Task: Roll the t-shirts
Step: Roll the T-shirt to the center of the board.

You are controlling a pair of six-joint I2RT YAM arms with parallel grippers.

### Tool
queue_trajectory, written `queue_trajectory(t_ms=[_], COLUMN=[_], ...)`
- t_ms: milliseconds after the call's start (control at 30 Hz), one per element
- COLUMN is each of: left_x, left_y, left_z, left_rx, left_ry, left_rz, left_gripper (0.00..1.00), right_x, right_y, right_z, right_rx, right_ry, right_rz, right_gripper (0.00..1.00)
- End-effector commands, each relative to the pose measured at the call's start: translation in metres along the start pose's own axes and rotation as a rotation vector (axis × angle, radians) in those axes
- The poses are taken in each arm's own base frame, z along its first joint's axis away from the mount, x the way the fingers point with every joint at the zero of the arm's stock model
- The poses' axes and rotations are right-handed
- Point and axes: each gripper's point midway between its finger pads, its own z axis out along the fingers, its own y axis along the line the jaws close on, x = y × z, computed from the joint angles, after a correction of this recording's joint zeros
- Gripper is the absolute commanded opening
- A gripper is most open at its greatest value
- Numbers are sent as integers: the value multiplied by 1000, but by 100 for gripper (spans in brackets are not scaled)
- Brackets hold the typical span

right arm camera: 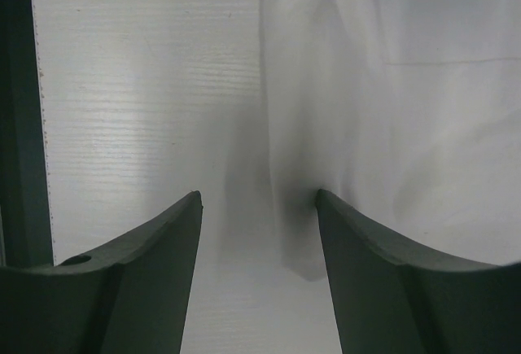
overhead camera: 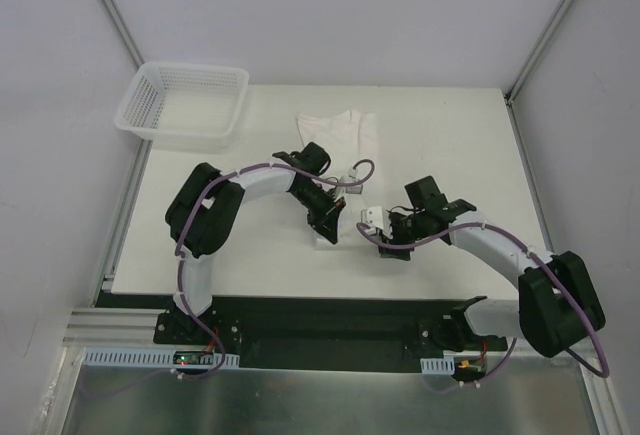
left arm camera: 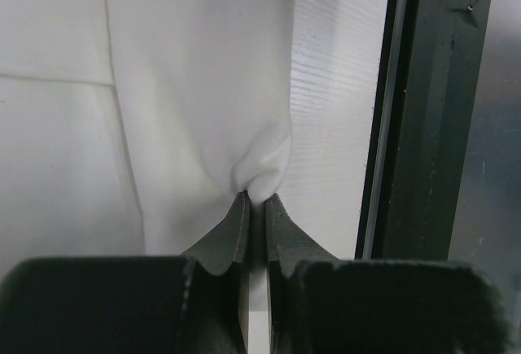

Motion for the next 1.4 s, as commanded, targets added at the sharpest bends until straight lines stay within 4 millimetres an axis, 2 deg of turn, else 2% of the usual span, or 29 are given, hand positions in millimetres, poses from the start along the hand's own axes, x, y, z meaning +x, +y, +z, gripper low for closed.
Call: queue_trajectory(t_ms=[0,167,233,400,433,533,567,600,633,833,867,933,1000,1100,1167,1200,1267,1300,1367], left_x=[-9,-11,-11,-11,-11,-13,-14,-14,-14,-15,-16,-18,-20,-21,-22,-22,-21,-19,-17], left_y=[-3,-1,0,0,0,-3,-3,-3,-3,-4,-3,-2,0,3,2,2,1,-1,-6], left_z=[-4,-4,-4,-4,-4,-6,-6,-6,-6,-9,-10,-12,-15,-19,-20,-21,-23,-23,-25], left_rx=[45,48,50,51,51,57,57,57,57,80,83,93,93,89,97,99,105,110,128], left_ry=[-28,-28,-27,-24,-23,-29,-31,-31,-31,-45,-50,-59,-67,-78,-82,-86,-87,-83,-84], left_rz=[-18,-27,-31,-42,-44,-46,-46,-46,-47,-62,-70,-81,-95,-100,-107,-111,-119,-131,-151], left_gripper=[0,0,0,0,0,0,0,0,0,0,0,0,0,0,0,0,0,0,0], right_x=[-7,-9,-15,-21,-21,-16,-14,-8,-6,-4,-3,-5,-3,-1,0,3,4,4,7], right_y=[-15,-23,-30,-29,-29,-27,-26,-25,-25,-34,-33,-32,-20,-14,-15,-15,-12,-12,1], right_z=[4,4,0,-1,-1,3,5,9,11,19,19,21,22,23,24,24,22,21,16], right_rx=[23,51,77,78,78,67,60,40,33,31,20,-9,-75,-117,-129,-133,-148,-153,-201], right_ry=[-16,-18,-33,-55,-57,-38,-31,-15,-7,25,30,32,50,77,94,112,134,139,150], right_rz=[-49,-47,-57,-66,-70,-79,-80,-77,-75,-100,-98,-126,-123,-128,-126,-119,-85,-72,-41], right_gripper=[61,61,60,61,63,80,80,85,97,99,95,78,52,35,31,23,15,7,5])
